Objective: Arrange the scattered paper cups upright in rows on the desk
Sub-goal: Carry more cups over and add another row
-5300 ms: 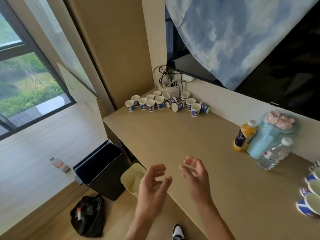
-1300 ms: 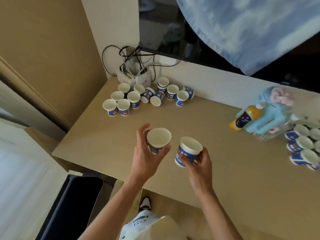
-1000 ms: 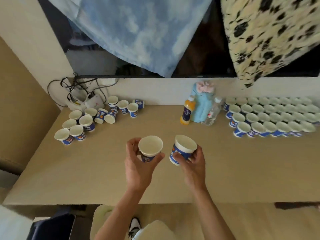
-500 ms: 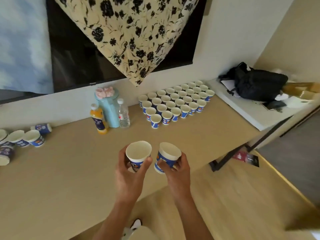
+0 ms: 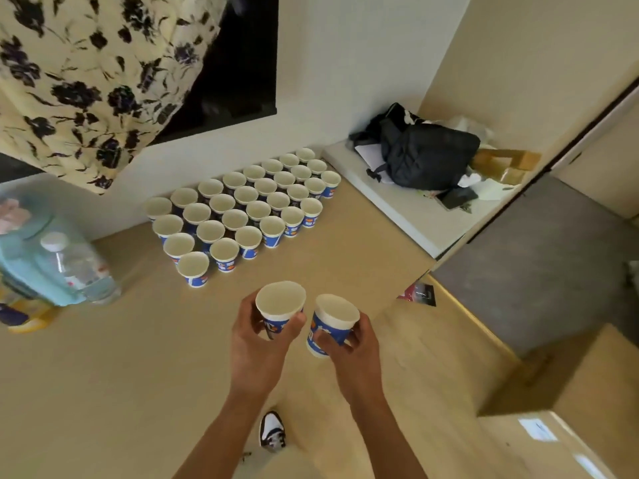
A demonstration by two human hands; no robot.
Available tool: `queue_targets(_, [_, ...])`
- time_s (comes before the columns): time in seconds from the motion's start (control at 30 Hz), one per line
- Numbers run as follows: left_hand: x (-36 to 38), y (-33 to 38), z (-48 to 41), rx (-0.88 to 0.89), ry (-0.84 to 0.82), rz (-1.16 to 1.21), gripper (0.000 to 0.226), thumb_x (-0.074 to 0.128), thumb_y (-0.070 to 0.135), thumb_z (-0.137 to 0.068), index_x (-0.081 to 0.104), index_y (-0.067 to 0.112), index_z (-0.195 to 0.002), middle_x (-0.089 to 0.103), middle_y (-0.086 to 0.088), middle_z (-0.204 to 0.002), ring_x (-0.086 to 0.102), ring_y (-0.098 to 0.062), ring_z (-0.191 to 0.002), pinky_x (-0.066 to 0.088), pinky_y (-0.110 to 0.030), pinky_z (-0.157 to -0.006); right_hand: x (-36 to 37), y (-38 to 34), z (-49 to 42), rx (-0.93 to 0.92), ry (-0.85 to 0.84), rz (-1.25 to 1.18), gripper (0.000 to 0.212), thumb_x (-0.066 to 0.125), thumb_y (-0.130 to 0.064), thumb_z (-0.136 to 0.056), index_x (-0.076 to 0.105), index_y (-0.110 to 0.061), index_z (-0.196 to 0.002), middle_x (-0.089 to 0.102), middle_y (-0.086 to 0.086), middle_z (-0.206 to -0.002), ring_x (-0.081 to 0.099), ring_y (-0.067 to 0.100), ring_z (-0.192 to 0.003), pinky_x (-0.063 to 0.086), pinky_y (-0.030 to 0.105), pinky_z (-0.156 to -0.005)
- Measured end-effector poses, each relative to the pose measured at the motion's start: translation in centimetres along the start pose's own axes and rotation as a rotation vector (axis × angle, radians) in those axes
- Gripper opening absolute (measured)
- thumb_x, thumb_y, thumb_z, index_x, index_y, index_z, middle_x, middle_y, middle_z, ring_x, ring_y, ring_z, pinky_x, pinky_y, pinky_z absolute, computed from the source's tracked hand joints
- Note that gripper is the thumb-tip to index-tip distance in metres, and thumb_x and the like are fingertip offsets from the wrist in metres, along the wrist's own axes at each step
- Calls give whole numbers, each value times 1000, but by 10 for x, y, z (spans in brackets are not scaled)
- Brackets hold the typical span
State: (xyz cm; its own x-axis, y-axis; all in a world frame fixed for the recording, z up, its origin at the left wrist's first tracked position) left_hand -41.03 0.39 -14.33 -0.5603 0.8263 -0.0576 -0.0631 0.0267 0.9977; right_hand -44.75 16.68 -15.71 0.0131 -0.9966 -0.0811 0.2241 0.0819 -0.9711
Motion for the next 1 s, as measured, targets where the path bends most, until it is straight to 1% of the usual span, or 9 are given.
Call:
queue_targets(0.1, [34,10,-35,2,-19,-3,51,87,13,-76,61,28,-117,71,22,-102,68,-1,-95,51,-10,-73,-16,-13,-48,-13,18,10,57,86,-4,-76,61,-24,-123,72,-9,-114,69,8,-104,60,32,-88])
queue_targets(0.23, [61,25,-76,-16,-28,18,46,86,8,-77,63,24,-113,71,15,-100,67,4,-86,49,-8,-68,-21,-22,-100,-19,17,10,54,83,-2,-78,60,-23,-123,70,-6,-118,69,3,-101,58,21,-80])
queue_targets(0.43, [79,26,-119,-54,54,17,47,84,7,-78,61,36,-107,71,23,-97,67,3,-87,49,-9,-71,-13,-30,-180,0,-39,5,51,82,-1,-80,60,-18,-123,70,1,-118,68,18,-107,57,19,-76])
queue_targets(0.57, [99,17,-132,-96,140,36,48,86,13,-77,63,34,-113,72,18,-99,67,-1,-89,51,-11,-71,-6,-26,-239,19,-135,17,46,81,0,-81,62,-19,-118,71,2,-117,69,18,-104,55,23,-82])
queue_targets(0.7, [139,17,-147,-118,225,61,51,87,21,-70,63,24,-116,72,15,-100,68,-5,-92,50,-12,-74,-5,-24,-303,27,-272,38,48,84,0,-77,62,-18,-115,72,4,-116,70,20,-105,56,28,-86])
queue_targets(0.77, [166,21,-159,-120,274,49,53,84,32,-66,63,24,-114,72,16,-100,69,-5,-92,50,-13,-76,-3,-27,-338,26,-366,58,59,88,-9,-67,61,-11,-119,72,5,-115,71,13,-99,57,24,-81])
queue_targets(0.83, [194,23,-174,-127,346,29,55,83,40,-64,63,28,-114,72,18,-102,69,-5,-95,52,-16,-79,-3,-31,-375,12,-476,86,62,84,-13,-62,60,-8,-119,71,4,-111,71,4,-91,56,19,-76])
queue_targets(0.93, [223,20,-187,-151,396,-10,60,81,48,-62,62,32,-117,71,18,-105,68,-5,-98,54,-21,-83,-6,-29,-415,-15,-562,126,55,85,-8,-66,60,-15,-114,70,0,-108,70,-1,-88,55,17,-75])
queue_targets(1.0, [242,19,-193,-167,431,-37,64,80,52,-60,61,34,-119,71,17,-107,68,-5,-100,55,-23,-85,-13,-23,-440,-8,-569,142,58,83,-13,-63,59,-17,-116,70,-3,-109,69,-2,-90,56,18,-77])
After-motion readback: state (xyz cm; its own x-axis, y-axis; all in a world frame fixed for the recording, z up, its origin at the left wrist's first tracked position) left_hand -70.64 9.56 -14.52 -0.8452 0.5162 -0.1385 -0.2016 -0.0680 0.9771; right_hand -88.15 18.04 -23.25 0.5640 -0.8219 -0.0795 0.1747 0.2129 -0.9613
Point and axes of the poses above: each hand's wrist, its own z-axis away from the middle knuckle, its own x-axis out of the palm, y = z × x, the point moved 3 cm from there along -z, towards the middle knuckle
